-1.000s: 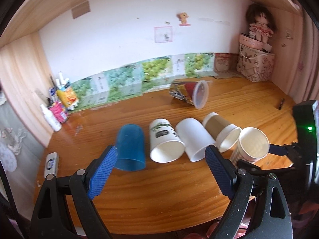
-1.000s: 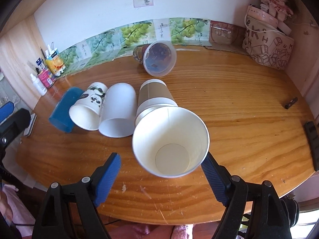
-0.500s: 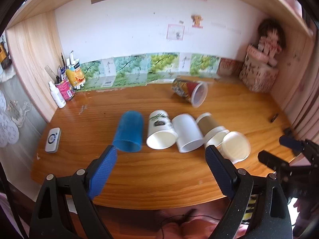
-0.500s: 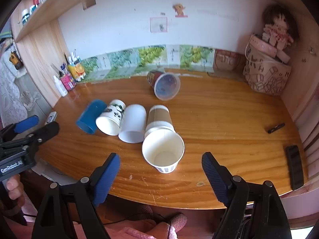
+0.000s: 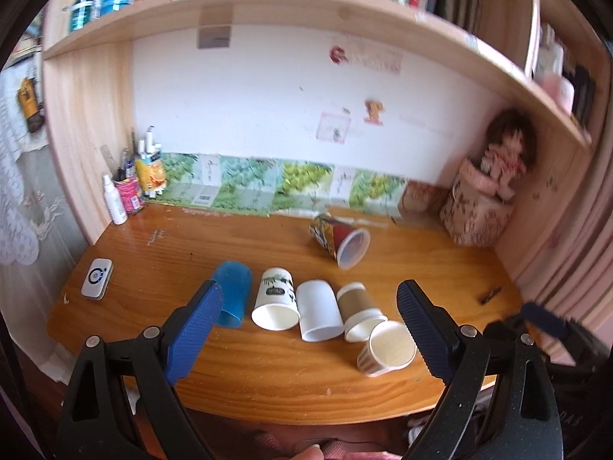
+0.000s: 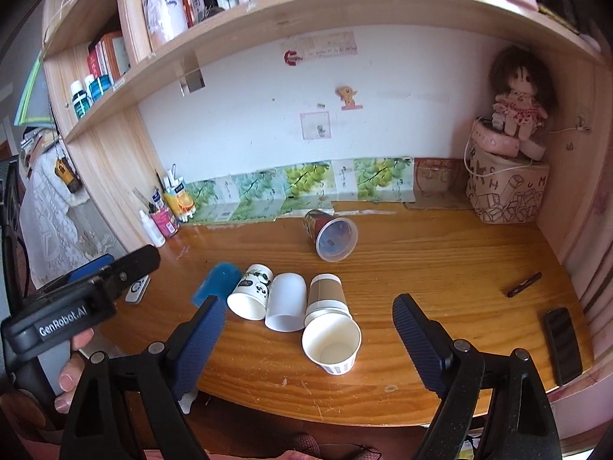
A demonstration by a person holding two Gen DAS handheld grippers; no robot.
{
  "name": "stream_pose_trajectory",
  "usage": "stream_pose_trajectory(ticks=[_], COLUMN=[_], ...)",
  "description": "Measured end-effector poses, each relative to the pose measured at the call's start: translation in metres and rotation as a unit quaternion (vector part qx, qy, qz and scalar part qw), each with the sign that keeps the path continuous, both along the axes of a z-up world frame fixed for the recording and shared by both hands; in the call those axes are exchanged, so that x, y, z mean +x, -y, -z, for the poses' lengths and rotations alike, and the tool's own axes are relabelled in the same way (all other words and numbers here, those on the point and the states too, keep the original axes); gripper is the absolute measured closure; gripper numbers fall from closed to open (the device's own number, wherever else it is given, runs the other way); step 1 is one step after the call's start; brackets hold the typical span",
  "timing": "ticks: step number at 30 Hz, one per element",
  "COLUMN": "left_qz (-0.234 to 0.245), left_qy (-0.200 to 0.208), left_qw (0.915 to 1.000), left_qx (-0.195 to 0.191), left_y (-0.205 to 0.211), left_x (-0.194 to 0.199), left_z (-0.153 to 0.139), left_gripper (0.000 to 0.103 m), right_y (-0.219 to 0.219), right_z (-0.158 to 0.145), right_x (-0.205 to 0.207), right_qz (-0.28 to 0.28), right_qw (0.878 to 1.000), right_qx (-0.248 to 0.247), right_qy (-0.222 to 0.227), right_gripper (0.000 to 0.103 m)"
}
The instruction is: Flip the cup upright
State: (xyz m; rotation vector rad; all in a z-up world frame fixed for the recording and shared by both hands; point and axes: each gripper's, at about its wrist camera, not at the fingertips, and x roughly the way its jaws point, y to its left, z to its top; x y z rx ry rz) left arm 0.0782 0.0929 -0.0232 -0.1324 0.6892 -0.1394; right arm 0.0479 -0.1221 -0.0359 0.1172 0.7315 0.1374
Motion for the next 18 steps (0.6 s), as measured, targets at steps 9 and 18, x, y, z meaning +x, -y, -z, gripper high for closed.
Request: stream_pose_trajectory(ticks=[9, 18], left_qz=[-0.055, -0.050], left_qy=[0.065, 0.068], left_qw=[0.9961, 0.9951], left_qx=[0.023, 0.052], left_y=[-0.002, 0.007], left_x=[-0.023, -0.024], left_z=[-0.021, -0.019], left_gripper=[0.000, 0.001], right_y=[-0.009, -0.018], right_z=[-0.025, -0.027], right_x=[-0.024, -0.028], right_qz=[0.002, 0.008], right_qw=[0.997, 0.995], right_qx=[-0.013, -0.033], right_qy=[0.079, 0.096], right_gripper=[0.014, 0.014])
